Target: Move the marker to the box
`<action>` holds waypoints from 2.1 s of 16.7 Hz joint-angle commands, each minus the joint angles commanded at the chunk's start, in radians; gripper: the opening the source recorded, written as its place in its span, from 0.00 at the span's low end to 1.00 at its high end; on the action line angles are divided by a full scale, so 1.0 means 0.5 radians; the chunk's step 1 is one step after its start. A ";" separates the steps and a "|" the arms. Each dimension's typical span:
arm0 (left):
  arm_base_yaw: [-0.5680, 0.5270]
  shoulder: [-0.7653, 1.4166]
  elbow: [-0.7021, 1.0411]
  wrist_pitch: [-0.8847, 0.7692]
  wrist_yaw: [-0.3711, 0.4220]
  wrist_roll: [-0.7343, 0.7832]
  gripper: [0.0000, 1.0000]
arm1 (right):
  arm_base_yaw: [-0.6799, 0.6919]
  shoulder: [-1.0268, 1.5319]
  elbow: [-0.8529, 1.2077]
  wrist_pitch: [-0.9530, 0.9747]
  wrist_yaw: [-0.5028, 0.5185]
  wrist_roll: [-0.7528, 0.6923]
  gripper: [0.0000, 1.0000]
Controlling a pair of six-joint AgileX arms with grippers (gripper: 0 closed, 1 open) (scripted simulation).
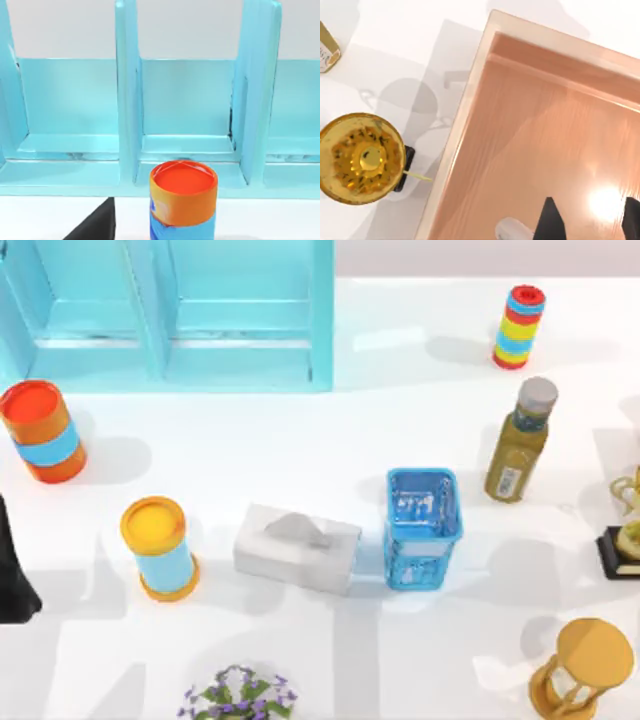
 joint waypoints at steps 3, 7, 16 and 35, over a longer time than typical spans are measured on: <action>0.000 0.000 0.000 0.000 0.000 0.000 1.00 | -0.124 0.050 0.017 -0.076 0.056 -0.102 0.00; 0.000 0.000 0.000 0.000 0.000 0.000 1.00 | -0.121 0.047 0.012 -0.075 0.056 -0.102 0.00; 0.000 0.000 0.000 0.000 0.000 0.000 1.00 | -0.090 0.030 -0.472 0.398 0.075 -0.070 0.00; 0.000 0.000 0.000 0.000 0.000 0.000 1.00 | -0.084 0.034 -0.519 0.444 0.078 -0.066 1.00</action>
